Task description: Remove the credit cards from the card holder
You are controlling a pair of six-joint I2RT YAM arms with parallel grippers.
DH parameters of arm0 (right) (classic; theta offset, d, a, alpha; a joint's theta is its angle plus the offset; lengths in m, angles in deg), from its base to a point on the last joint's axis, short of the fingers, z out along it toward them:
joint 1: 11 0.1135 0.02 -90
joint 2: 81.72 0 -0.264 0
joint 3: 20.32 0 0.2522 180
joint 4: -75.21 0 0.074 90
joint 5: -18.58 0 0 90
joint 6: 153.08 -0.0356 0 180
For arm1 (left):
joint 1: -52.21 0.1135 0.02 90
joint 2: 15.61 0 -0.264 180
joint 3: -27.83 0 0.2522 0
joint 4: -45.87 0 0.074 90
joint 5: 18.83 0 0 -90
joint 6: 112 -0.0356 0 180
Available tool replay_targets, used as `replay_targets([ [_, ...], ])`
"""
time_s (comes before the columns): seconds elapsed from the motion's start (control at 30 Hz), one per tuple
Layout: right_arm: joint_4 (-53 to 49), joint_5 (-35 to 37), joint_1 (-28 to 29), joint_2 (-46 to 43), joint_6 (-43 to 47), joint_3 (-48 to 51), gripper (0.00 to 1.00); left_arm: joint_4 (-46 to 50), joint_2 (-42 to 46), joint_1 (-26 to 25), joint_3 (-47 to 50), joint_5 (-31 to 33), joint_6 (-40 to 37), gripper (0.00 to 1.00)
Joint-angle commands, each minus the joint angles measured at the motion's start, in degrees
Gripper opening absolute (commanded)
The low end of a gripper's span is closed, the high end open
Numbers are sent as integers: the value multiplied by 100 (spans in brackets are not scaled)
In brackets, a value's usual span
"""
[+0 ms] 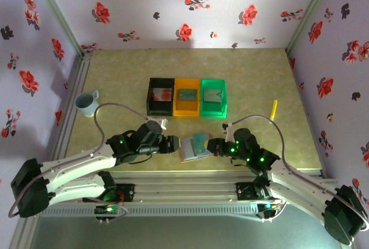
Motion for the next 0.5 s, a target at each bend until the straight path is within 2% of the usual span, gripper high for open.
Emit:
replay_targets([
  [0.0,514,-231,-37,-36,-110,-107,0,-1236,199,27,386,-365,-44,59],
  [0.23,980,-456,-31,-36,-280,-159,0,-2642,62,1,816,-725,194,58],
  [0.47,1314,-631,-32,-63,-477,-186,0,-3458,-206,-99,919,-814,290,56],
])
